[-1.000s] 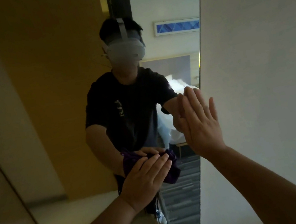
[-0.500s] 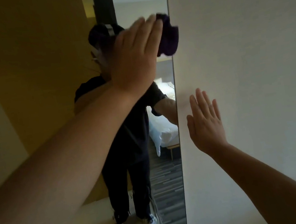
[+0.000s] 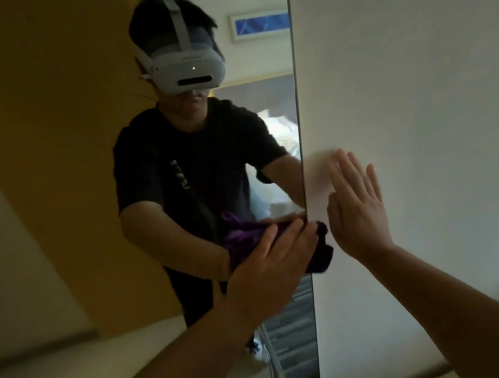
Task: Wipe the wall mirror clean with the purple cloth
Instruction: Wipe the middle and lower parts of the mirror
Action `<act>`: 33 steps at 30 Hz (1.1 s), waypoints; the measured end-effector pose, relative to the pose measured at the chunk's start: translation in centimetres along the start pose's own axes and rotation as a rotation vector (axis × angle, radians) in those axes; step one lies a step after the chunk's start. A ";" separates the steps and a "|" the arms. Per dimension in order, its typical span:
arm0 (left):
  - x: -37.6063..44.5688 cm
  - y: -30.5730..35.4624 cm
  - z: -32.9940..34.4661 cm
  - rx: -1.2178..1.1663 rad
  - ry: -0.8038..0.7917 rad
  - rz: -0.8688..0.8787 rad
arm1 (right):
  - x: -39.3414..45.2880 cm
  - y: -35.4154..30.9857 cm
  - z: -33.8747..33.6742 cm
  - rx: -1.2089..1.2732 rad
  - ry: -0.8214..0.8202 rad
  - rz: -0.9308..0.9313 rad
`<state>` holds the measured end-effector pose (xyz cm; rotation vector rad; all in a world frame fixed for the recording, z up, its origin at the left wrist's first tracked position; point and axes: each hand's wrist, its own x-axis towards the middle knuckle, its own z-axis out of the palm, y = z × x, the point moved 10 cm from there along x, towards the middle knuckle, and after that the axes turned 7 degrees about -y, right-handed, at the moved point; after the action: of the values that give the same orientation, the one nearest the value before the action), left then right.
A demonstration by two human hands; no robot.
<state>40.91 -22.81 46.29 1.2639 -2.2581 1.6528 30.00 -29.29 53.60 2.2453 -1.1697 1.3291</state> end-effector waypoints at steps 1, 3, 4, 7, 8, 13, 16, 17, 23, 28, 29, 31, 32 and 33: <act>-1.1 1.4 1.0 -0.003 -0.031 0.016 | -0.6 0.0 0.3 0.001 -0.009 0.009; -2.3 2.7 2.0 -0.041 -0.059 0.014 | -1.8 -0.3 1.0 -0.003 -0.034 0.013; -2.6 2.9 2.1 -0.058 -0.061 0.011 | -2.3 -0.5 1.2 -0.009 -0.049 0.014; -3.0 2.8 1.5 -0.140 -0.046 0.013 | -3.9 -1.3 1.7 -0.044 -0.090 0.022; -3.0 2.5 1.0 -0.180 -0.040 0.017 | -4.3 -1.8 1.6 -0.051 -0.095 0.024; -5.4 -1.9 -2.6 -0.354 -0.007 -0.138 | -4.9 -4.2 0.5 -0.033 -0.106 0.023; -9.6 -7.0 -4.8 -0.404 0.013 -0.272 | -4.8 -7.4 -0.2 0.036 -0.108 -0.012; -11.3 -8.8 -5.6 -0.413 0.016 -0.308 | -4.8 -8.9 -0.2 0.063 -0.114 -0.027; -22.9 -15.9 -6.1 -0.397 -0.082 -0.429 | -6.6 -18.8 3.6 0.076 -0.252 -0.105; -31.2 -17.7 -5.6 -0.362 -0.112 -0.488 | -10.4 -24.3 8.6 0.001 -0.368 -0.136; -32.4 -17.7 -5.5 -0.362 -0.110 -0.503 | -11.0 -24.9 9.5 -0.023 -0.390 -0.132; -34.3 -17.6 -5.2 -0.364 -0.105 -0.517 | -12.0 -25.9 11.0 -0.068 -0.423 -0.132; -35.1 -17.5 -4.9 -0.364 -0.102 -0.518 | -12.3 -26.3 11.6 -0.078 -0.429 -0.139; -35.6 -17.4 -4.6 -0.362 -0.098 -0.519 | -12.5 -26.7 12.0 -0.078 -0.426 -0.149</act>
<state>73.77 -0.27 43.86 1.6622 -1.9199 0.9767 54.42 -13.28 40.90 2.5751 -1.1266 0.7559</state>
